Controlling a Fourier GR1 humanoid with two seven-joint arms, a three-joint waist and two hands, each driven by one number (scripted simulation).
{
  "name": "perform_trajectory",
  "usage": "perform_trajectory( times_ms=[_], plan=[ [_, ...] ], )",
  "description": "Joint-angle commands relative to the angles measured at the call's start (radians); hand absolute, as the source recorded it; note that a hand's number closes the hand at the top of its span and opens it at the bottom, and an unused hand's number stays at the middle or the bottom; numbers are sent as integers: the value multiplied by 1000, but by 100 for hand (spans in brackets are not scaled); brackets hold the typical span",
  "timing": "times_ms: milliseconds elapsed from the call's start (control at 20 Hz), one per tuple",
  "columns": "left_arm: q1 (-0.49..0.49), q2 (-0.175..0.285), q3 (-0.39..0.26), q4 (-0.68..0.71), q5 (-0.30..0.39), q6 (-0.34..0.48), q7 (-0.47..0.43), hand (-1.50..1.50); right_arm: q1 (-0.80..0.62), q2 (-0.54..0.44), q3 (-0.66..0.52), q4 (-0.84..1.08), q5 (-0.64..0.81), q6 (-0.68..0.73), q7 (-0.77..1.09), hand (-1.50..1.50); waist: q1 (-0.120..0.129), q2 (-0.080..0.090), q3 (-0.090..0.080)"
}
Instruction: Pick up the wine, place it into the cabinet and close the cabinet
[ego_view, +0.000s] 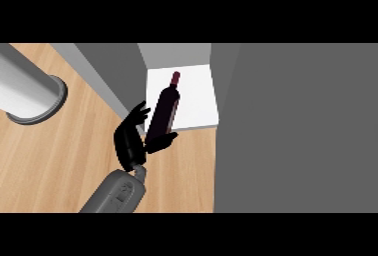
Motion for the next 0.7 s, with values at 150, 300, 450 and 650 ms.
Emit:
perform_trajectory(
  times_ms=[150, 300, 450, 650],
  plan=[
    [-236, -71, 23, -72, 130, -6, -105, -150, 3, 4, 7, -59, -16, -32, 41, -150, 0, 1, -10],
    [-219, -72, 0, -101, 193, -2, -136, -150, 25, -5, -1, -54, -22, -21, 25, -150, -2, -5, -8],
    [-234, -72, -55, -125, 310, -14, -229, -150, 25, -17, -4, -111, -38, -41, 67, -150, 29, -2, -7],
    [-225, -73, 14, -113, 482, -113, -456, -150, 0, 14, 6, -112, -1, -93, 76, -150, 65, -1, -6]
  ],
)
